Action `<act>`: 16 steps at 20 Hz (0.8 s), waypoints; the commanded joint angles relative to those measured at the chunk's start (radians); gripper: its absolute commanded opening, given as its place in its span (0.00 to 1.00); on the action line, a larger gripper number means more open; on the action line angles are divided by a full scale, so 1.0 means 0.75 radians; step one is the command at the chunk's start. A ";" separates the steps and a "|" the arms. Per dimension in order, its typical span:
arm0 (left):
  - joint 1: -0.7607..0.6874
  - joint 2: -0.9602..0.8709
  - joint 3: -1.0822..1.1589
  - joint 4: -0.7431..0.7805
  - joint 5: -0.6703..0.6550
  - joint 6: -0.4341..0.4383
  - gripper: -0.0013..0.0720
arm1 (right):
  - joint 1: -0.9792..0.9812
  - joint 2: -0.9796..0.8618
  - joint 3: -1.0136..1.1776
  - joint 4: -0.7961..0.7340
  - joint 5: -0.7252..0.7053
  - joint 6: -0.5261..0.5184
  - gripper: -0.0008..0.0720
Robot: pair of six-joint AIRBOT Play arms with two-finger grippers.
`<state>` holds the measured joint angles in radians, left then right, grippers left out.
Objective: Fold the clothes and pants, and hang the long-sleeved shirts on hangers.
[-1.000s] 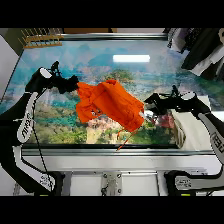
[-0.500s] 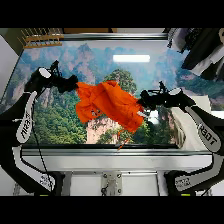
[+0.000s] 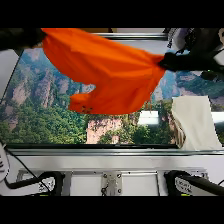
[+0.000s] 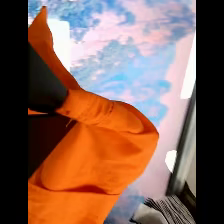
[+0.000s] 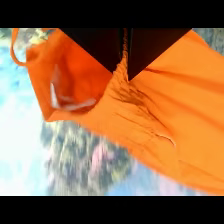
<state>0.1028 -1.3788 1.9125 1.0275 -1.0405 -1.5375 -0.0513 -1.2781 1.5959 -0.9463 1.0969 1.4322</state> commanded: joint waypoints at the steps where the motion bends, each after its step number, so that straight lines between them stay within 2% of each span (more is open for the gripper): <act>1: 0.012 0.273 0.104 0.004 -0.120 0.032 0.03 | -0.005 0.274 0.098 -0.101 0.052 0.000 0.03; 5: 0.012 0.563 -0.037 0.003 -0.144 0.032 0.03 | -0.005 0.481 0.098 -0.101 0.116 0.036 0.03; 10: 0.012 0.831 -0.214 -0.001 0.084 0.030 0.03 | -0.004 0.608 0.098 -0.101 0.253 0.119 0.03; 13: 0.012 0.853 -0.202 -0.004 0.162 0.030 0.03 | -0.004 0.617 0.088 -0.100 0.333 0.218 0.03; 16: 0.012 0.705 -0.119 -0.004 0.166 0.031 0.03 | -0.004 0.595 -0.009 -0.100 0.343 0.311 0.03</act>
<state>0.1108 -0.7940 1.7905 1.0214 -0.9493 -1.5124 -0.0544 -0.8291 1.6367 -1.0183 1.3193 1.5887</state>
